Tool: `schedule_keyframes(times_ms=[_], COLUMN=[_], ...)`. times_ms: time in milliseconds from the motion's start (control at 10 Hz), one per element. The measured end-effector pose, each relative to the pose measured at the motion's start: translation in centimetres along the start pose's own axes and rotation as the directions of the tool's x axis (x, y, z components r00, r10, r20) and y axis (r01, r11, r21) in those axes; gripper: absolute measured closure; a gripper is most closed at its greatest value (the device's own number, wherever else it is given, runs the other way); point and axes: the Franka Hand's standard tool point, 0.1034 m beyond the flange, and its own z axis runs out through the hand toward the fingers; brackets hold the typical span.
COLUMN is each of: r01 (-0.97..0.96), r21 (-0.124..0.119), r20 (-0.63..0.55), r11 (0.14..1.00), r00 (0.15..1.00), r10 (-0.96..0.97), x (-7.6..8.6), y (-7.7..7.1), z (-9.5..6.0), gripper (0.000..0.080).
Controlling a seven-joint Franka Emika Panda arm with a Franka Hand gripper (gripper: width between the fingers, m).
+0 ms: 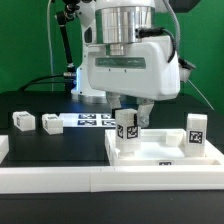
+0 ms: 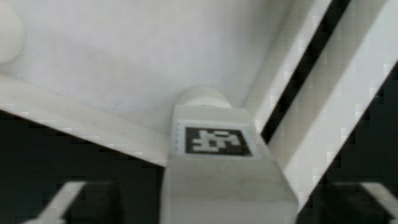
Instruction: Assemble square table
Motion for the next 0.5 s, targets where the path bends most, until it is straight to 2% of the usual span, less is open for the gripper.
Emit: schedule_keyframes(times_ms=[100,500], r01=[0.123,0.525], r21=[0.002,0.002], r20=[-0.002,-0.005], r11=[0.992,0.851], r00=[0.992,0.851], r10=[-0.123,-0.525], x=[0.01,0.0], y=[-0.06,-0.11], z=[-0.05,-0.13], gripper=[0.0173,0.015])
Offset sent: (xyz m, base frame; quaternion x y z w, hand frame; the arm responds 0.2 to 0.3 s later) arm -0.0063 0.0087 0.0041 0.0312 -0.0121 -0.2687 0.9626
